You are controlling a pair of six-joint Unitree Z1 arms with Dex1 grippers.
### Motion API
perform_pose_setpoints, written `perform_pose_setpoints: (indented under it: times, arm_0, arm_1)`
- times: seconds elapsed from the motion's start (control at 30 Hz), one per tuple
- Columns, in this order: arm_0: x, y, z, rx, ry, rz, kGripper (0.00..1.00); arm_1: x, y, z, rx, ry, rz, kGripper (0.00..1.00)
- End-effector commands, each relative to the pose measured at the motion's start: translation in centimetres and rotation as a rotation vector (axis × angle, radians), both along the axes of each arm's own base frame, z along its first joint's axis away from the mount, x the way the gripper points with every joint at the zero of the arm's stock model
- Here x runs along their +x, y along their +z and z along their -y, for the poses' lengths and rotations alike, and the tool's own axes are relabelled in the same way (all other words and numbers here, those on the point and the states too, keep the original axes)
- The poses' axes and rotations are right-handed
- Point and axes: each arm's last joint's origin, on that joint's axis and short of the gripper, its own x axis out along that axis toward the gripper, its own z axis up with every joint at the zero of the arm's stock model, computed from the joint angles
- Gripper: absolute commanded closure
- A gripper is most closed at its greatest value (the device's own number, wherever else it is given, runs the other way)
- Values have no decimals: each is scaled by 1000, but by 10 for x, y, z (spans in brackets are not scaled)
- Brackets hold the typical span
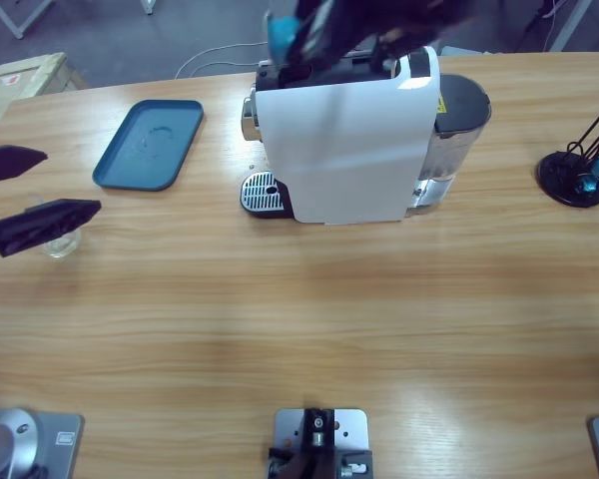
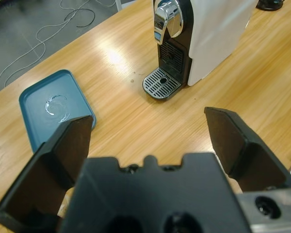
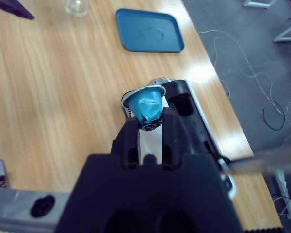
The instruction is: Pour coffee
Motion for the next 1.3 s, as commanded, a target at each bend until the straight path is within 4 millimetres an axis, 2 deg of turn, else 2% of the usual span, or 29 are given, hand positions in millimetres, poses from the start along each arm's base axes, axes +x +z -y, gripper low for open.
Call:
perform_pose_setpoints:
  times: [0.03, 0.17, 0.27, 0.7, 1.3]
  arm_0:
    - [2, -1, 1, 21, 1, 5, 13]
    - [3, -2, 3, 24, 4, -3, 13]
    - [4, -5, 4, 31, 4, -12, 13]
    - [3, -9, 2, 39, 6, -22, 13]
    - [5, -14, 4, 51, 11, -39, 13]
  arm_1:
    - [39, -55, -40, -110, -2, -70, 1000]
    - [63, -50, -35, -98, -81, -40, 1000]
    - [71, -46, -31, -82, -106, -34, 1000]
    - [77, -65, -36, -120, -127, -68, 1000]
    - [83, -73, -30, -139, -166, -85, 1000]
